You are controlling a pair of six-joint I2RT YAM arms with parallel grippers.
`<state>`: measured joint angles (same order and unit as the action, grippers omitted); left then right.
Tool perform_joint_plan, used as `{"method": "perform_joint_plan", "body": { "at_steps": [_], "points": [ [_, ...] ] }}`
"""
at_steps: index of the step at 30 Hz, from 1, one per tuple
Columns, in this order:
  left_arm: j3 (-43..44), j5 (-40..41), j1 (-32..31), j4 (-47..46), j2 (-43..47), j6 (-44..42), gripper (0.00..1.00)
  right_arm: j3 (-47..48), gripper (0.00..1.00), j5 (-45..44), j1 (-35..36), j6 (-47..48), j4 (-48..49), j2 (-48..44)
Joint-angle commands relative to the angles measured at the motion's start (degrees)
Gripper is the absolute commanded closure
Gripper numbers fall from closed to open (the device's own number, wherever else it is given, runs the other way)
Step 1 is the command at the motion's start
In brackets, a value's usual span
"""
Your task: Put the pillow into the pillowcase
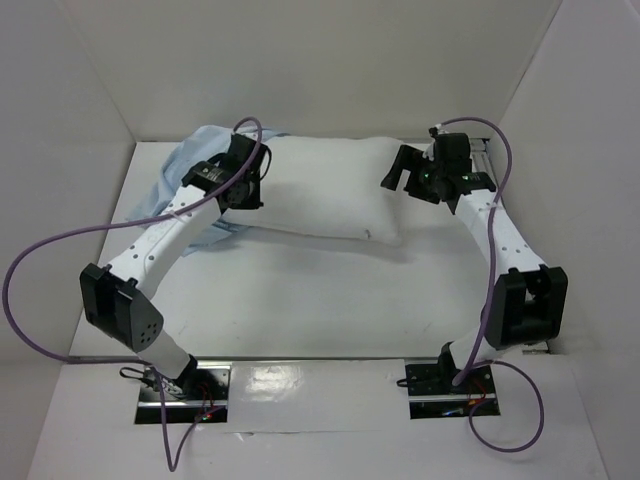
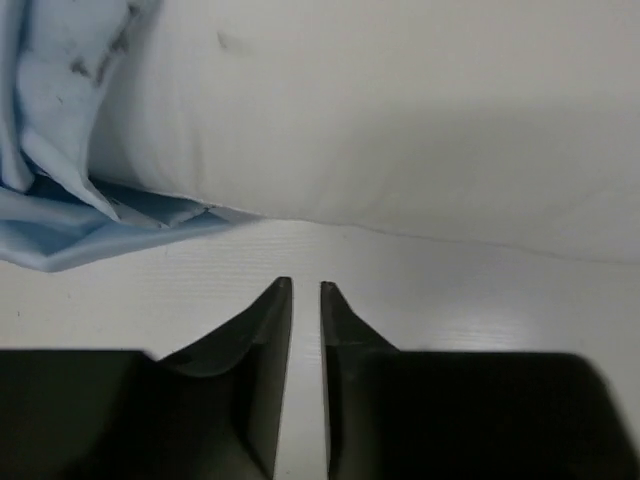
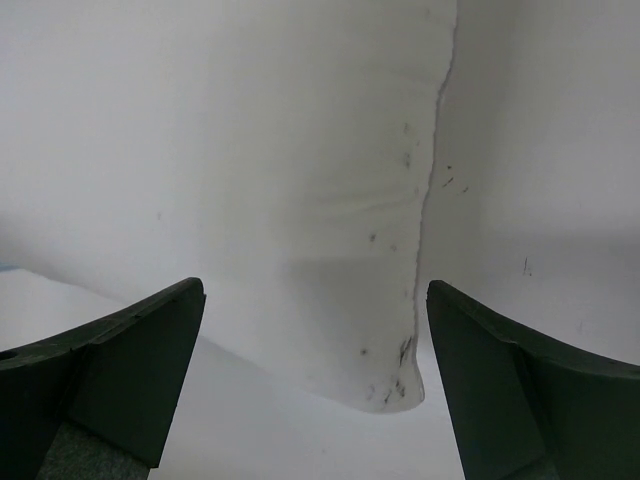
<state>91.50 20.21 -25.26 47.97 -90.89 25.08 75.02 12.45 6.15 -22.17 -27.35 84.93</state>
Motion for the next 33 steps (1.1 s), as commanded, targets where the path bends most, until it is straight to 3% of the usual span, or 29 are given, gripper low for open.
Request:
{"method": "perform_joint_plan", "body": {
  "at_steps": [1, 2, 5, 12, 21, 28, 30, 31, 32, 33],
  "points": [
    [0.17, 12.45, -0.23, -0.68, 1.25, 1.72, 0.66, 4.25, 0.01, 0.30, 0.53, 2.05, -0.50, 1.82],
    [-0.53, 14.05, -0.23, -0.68, 1.24, 1.73, 0.51, 4.95, 0.01, 0.30, 0.53, 2.05, -0.51, 2.52],
    [-1.85, 16.53, 2.66, -0.68, -0.07, 2.96, 0.36, 4.96, 0.01, 0.30, 0.53, 2.57, -0.51, 3.05],
    [-5.63, 19.26, 6.70, -2.35, -2.71, 7.60, 0.37, 3.73, 0.01, 0.91, 0.53, 2.57, -0.51, 3.58],
    [-5.11, 17.59, 11.71, -2.88, -9.30, 11.21, 0.47, 3.73, 0.01, -0.23, 0.53, 3.10, -1.56, 3.58],
    [-7.30, 15.39, 14.45, -2.87, -9.30, 12.89, 0.47, 3.73, 0.01, 2.22, 0.53, 5.65, -3.32, 5.16],
    [-7.30, 14.77, 15.06, -3.40, -9.30, 12.89, 0.54, 3.73, 0.01, 6.08, 1.14, 7.83, -4.63, 7.96],
    [-7.30, 14.08, 15.58, -3.40, -9.30, 12.89, 0.63, 3.73, 0.01, 7.32, 1.66, 8.37, -5.60, 9.28],
    [-7.30, 13.46, 15.59, -3.93, -9.30, 12.37, 0.74, 3.73, 0.01, 10.11, 1.67, 8.37, -5.60, 10.69],
    [-7.30, 11.45, 15.59, -3.93, -9.30, 11.84, 0.98, 3.03, 0.01, 11.79, 1.67, 8.38, -4.73, 13.14]
  ]
}}
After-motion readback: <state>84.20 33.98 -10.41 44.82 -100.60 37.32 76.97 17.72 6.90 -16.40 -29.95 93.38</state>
